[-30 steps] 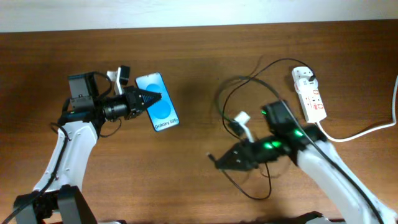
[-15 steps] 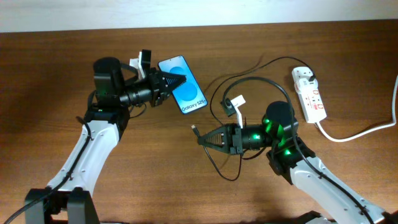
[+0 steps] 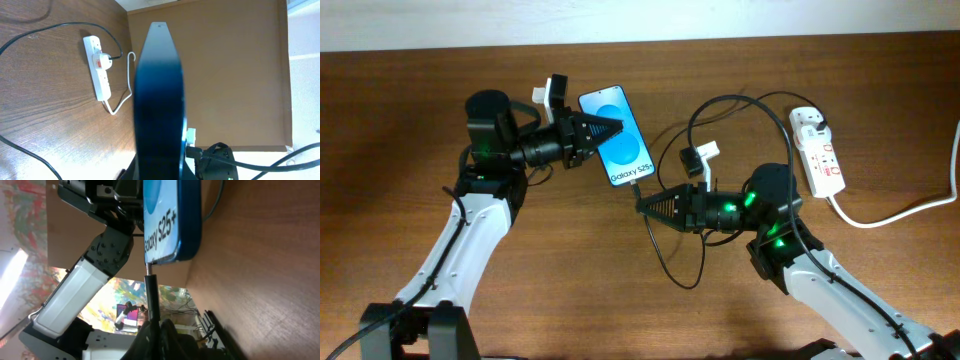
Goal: Plug charger to phone and switch on socket
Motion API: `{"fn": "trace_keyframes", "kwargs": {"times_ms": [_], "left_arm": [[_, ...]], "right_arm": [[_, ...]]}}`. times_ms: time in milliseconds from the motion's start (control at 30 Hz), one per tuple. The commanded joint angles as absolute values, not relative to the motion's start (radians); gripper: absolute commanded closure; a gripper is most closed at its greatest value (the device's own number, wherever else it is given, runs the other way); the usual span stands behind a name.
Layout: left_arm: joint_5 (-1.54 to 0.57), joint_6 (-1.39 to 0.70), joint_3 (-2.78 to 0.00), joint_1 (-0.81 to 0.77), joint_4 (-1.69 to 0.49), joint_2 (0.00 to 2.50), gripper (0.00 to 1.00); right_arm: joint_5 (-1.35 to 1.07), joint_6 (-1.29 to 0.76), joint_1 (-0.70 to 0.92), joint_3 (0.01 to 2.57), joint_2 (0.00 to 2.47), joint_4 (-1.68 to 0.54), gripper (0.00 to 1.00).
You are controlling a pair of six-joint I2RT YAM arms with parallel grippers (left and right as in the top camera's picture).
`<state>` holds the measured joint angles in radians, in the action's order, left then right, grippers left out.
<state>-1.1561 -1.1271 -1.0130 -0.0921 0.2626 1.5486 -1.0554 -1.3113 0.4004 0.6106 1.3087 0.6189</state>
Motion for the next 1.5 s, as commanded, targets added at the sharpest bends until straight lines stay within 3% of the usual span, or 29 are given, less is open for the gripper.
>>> {"fn": "trace_keyframes", "kwargs": {"times_ms": [0,1467], "left_arm": [[-1.194,-1.140,-1.032,-0.089,0.276,1.540,1.00],[-1.231,-1.155,-1.032,-0.071,0.284,1.540,1.00]], "right_arm": [[-1.073,-1.352,0.405,0.622,1.319,0.622,0.96],[-1.142,-1.476,0.386,0.622,1.319,0.685,0.96]]}}
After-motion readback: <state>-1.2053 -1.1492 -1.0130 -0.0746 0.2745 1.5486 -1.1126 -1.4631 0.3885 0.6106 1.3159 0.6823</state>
